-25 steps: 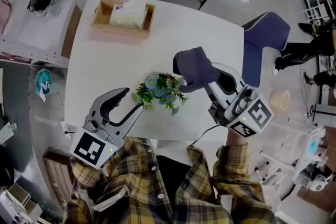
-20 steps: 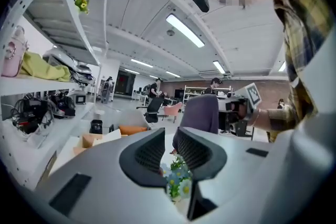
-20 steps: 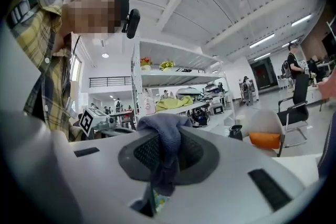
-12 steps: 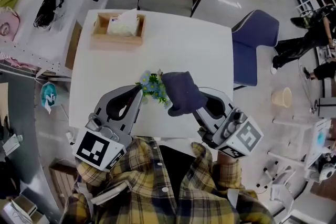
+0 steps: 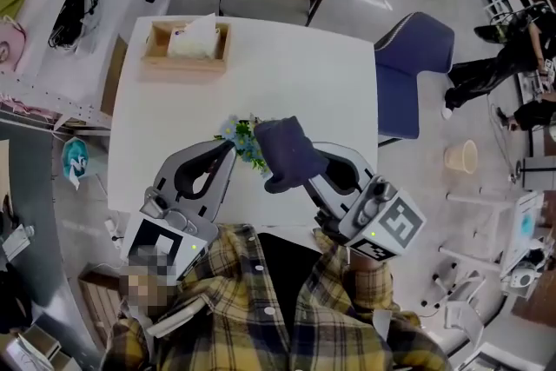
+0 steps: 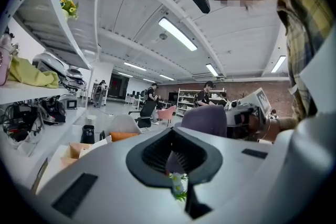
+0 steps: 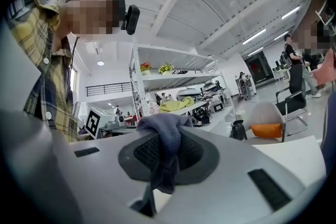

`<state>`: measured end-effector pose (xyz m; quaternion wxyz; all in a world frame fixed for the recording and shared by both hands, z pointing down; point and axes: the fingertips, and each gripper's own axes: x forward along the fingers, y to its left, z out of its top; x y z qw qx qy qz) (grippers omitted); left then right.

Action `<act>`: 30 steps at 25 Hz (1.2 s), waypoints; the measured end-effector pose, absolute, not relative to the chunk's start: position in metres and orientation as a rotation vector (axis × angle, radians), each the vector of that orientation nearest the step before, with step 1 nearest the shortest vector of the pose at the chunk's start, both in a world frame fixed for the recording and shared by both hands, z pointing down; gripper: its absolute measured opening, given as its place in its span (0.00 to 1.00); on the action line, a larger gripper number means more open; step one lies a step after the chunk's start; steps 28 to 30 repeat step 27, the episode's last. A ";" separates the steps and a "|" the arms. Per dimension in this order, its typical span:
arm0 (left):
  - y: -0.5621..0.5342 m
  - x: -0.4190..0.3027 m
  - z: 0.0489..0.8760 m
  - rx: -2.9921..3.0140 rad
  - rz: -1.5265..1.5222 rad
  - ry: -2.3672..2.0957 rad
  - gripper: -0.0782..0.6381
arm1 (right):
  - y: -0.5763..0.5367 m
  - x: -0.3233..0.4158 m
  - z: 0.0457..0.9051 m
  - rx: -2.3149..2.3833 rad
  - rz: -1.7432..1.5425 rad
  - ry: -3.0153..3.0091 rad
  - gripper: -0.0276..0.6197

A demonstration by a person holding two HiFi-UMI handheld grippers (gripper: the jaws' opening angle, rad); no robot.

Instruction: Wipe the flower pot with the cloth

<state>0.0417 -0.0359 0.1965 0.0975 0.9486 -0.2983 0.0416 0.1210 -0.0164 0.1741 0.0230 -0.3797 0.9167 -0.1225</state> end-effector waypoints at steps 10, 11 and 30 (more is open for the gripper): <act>-0.038 0.041 0.199 2.782 0.150 -0.916 0.12 | -0.019 0.124 0.176 -1.146 -0.400 2.858 0.08; -0.038 0.040 0.200 2.777 0.154 -0.922 0.12 | -0.019 0.124 0.176 -1.146 -0.398 2.859 0.08; -0.038 0.040 0.190 2.797 0.118 -0.912 0.12 | -0.019 0.129 0.175 -1.183 -0.431 2.859 0.08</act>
